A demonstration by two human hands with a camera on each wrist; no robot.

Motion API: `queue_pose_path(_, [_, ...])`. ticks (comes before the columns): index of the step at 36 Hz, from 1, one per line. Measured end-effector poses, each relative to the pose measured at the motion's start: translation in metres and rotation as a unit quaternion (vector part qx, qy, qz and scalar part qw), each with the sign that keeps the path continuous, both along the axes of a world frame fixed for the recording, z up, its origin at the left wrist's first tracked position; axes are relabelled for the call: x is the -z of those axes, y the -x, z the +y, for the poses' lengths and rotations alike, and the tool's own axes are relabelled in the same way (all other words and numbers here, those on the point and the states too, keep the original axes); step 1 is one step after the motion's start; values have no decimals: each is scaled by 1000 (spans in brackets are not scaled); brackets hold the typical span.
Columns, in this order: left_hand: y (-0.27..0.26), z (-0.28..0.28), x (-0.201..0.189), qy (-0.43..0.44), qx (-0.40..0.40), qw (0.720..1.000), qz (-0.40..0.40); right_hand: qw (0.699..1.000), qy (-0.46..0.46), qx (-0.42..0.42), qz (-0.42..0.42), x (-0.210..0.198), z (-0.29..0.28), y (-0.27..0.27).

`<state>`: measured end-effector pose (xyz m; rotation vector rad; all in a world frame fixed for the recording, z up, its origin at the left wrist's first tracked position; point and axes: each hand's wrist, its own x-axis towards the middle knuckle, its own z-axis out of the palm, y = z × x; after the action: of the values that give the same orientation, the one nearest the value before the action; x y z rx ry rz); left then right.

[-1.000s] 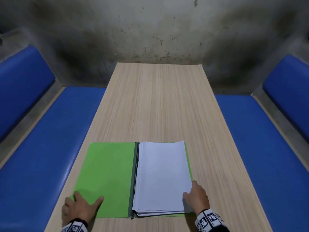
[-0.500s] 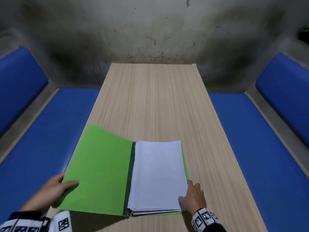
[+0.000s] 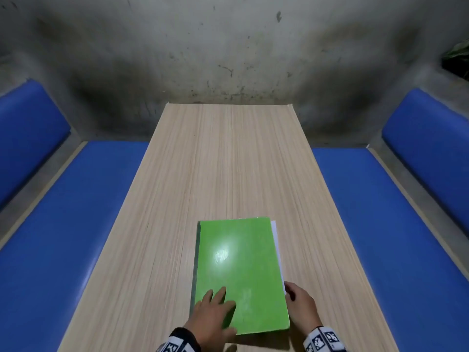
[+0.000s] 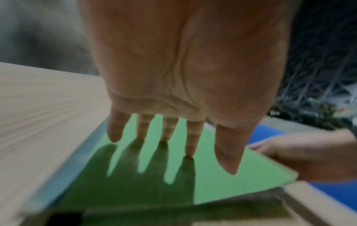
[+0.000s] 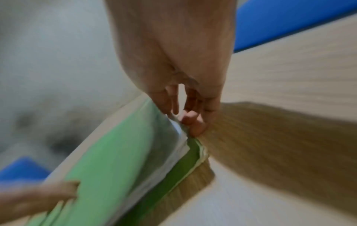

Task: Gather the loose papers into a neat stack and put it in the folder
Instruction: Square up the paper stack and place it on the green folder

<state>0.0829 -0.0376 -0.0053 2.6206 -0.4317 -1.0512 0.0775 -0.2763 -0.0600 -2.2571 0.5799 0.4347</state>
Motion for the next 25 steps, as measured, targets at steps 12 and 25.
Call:
queue_pose_path(12, [22,54,76,-58,-29,991,-118,948,34,-313,46,-9,-9,39])
queue_pose_path(25, [-37,63,63,43,-74,982,-168,960,88,-259,-61,8,13,-21])
